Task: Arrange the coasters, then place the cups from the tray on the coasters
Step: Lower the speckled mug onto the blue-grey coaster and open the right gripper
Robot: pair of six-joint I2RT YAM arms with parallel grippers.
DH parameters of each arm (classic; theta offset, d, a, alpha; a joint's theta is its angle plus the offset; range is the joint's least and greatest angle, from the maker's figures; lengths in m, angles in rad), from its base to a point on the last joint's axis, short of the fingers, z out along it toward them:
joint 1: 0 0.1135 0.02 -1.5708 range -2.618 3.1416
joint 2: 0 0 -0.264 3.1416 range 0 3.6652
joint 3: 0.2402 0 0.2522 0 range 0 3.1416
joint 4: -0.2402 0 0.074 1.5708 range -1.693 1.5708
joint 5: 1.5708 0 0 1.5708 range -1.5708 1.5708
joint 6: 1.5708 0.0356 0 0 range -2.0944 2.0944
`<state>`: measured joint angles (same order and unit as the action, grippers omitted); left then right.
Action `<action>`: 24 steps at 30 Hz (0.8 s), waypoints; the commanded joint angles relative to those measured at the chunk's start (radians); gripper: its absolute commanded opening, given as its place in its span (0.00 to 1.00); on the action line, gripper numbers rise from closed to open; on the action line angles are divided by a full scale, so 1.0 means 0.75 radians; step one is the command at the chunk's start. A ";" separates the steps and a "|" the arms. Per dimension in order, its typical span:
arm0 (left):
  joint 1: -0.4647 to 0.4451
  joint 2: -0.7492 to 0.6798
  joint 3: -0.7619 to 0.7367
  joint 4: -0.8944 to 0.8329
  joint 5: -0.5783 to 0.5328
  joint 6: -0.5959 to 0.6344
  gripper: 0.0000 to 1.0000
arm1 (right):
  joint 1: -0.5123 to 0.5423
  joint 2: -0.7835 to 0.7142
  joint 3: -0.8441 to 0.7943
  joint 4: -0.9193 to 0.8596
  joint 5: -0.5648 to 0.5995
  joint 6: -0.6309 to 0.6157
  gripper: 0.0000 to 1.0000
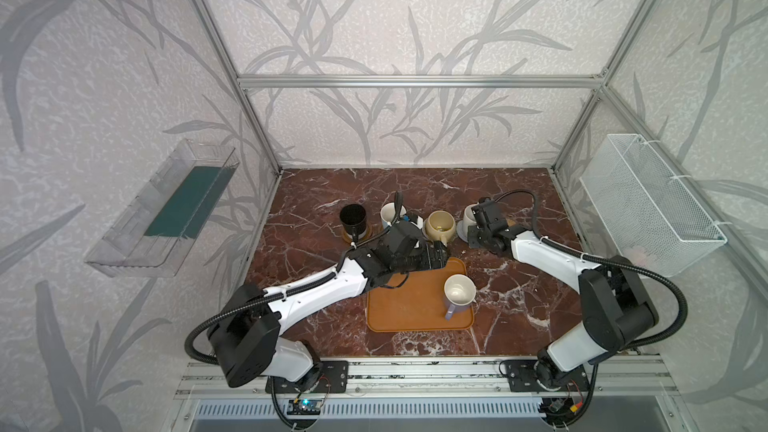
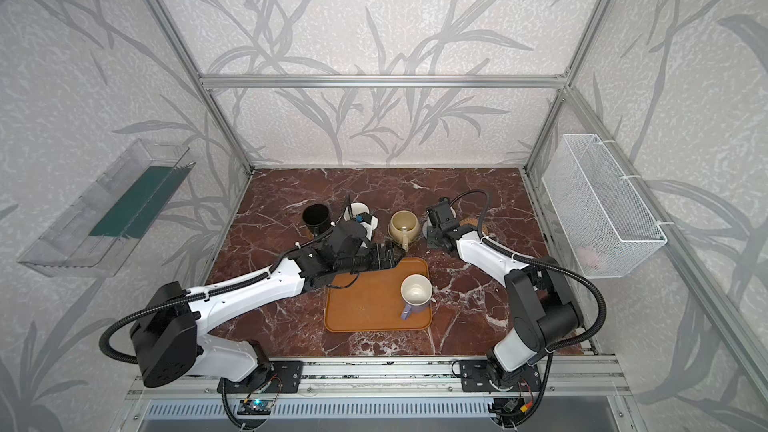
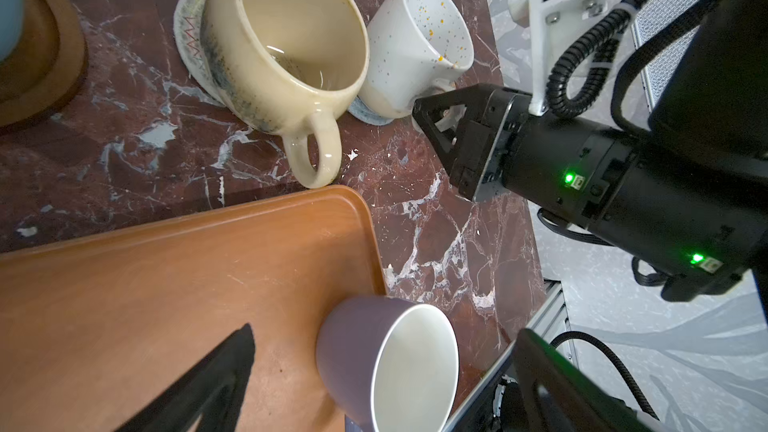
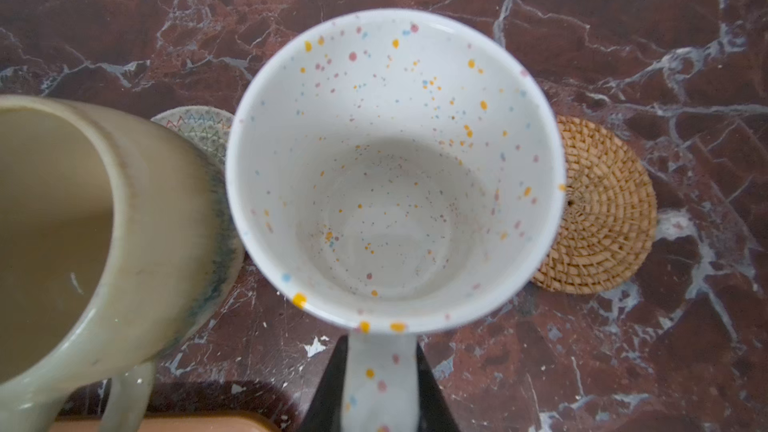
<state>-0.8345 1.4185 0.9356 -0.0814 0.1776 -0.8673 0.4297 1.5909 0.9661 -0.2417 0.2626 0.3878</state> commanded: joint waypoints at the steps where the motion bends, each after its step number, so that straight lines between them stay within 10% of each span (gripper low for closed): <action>1: 0.010 -0.041 -0.035 0.022 -0.011 -0.011 0.99 | -0.004 -0.005 -0.022 0.118 0.039 0.032 0.00; 6: 0.010 -0.057 -0.049 0.020 -0.017 -0.015 0.99 | 0.000 -0.029 -0.089 0.148 0.014 0.046 0.00; 11: 0.012 -0.074 -0.055 0.020 -0.016 -0.015 0.99 | 0.000 -0.009 -0.072 0.104 -0.019 0.029 0.44; 19: 0.020 -0.120 -0.096 0.018 -0.017 -0.012 0.99 | -0.001 -0.089 -0.090 0.044 0.007 0.039 0.63; 22: 0.024 -0.133 -0.094 0.006 -0.006 -0.005 0.99 | 0.000 -0.192 -0.125 0.041 -0.014 0.023 0.99; 24: 0.027 -0.149 -0.098 0.003 -0.006 -0.003 0.99 | -0.001 -0.273 -0.134 0.005 -0.025 -0.002 0.99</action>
<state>-0.8211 1.3453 0.8742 -0.0753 0.1768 -0.8719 0.4297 1.4807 0.8738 -0.2024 0.2493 0.4061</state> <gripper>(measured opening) 0.993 0.979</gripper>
